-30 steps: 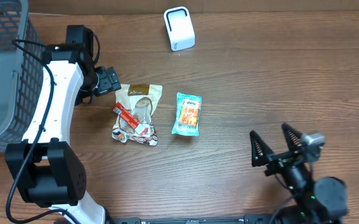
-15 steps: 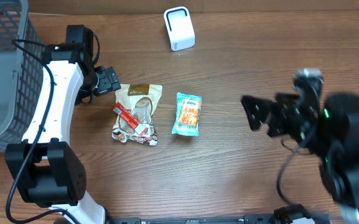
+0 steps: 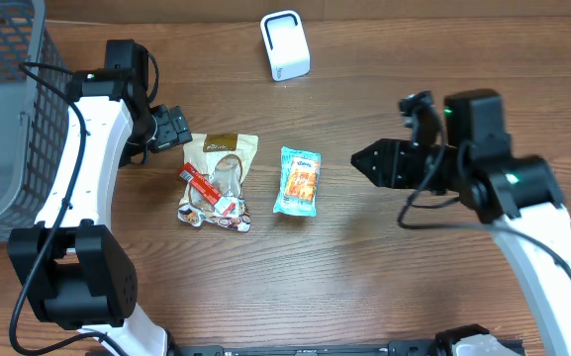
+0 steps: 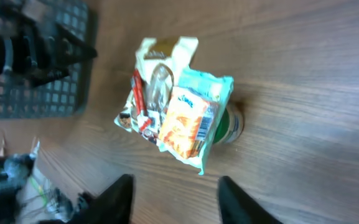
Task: Scan the item barcode
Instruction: 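Raise the right gripper and move it left toward the teal packet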
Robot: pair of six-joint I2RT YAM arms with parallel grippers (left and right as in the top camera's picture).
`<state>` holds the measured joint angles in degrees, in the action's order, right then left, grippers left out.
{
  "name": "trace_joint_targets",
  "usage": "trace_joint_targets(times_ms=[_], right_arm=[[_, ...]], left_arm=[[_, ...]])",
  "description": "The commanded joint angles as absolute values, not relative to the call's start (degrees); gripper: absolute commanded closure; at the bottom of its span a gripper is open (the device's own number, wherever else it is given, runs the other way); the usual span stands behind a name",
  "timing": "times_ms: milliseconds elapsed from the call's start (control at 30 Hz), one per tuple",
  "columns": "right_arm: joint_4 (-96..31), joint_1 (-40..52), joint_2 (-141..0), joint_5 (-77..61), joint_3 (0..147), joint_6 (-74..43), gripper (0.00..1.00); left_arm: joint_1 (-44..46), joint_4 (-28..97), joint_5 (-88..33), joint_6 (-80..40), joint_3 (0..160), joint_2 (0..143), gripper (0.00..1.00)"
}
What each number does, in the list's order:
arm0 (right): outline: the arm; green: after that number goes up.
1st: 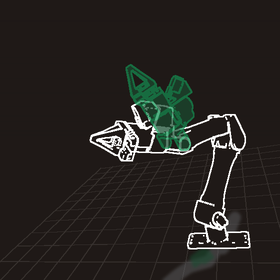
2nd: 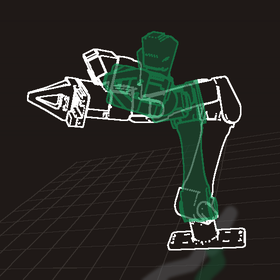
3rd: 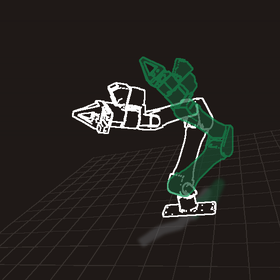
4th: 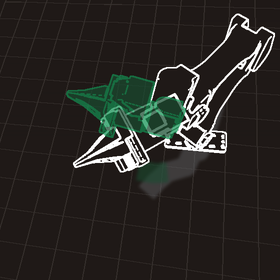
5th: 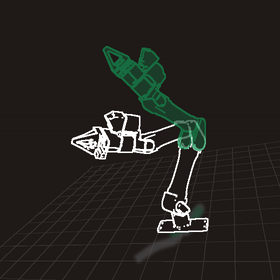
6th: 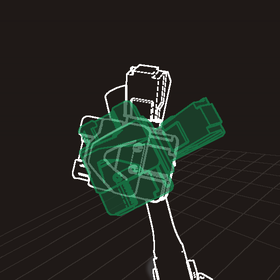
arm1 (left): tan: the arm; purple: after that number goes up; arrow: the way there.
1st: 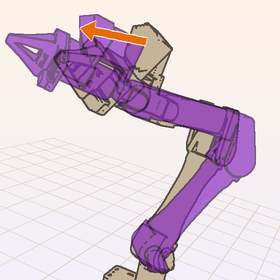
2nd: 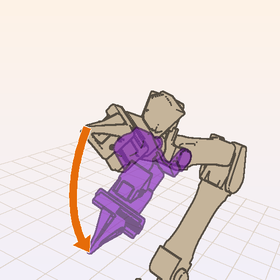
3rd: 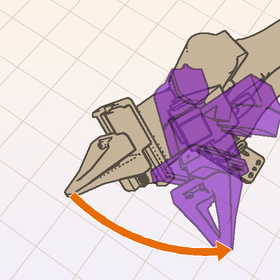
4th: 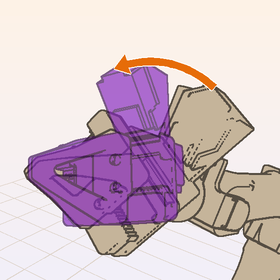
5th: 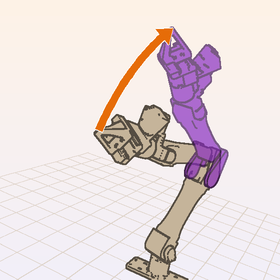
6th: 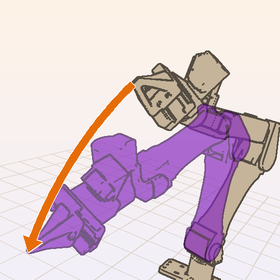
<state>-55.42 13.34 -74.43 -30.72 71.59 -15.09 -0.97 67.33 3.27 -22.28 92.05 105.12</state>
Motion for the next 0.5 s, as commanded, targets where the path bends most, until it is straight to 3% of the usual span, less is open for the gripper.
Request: trace_joint_targets(times_ms=[0,467], right_arm=[[-54.61,16.01,-78.24,-30.33,72.38,-15.03,0.59],[-48.84,21.37,-93.86,-29.17,72.38,-15.22,0.58]], left_arm=[[-1.06,67.24,3.57,-21.41,93.01,104.77,0.0],[-1.06,67.24,3.57,-21.41,92.99,104.77,0.0]])
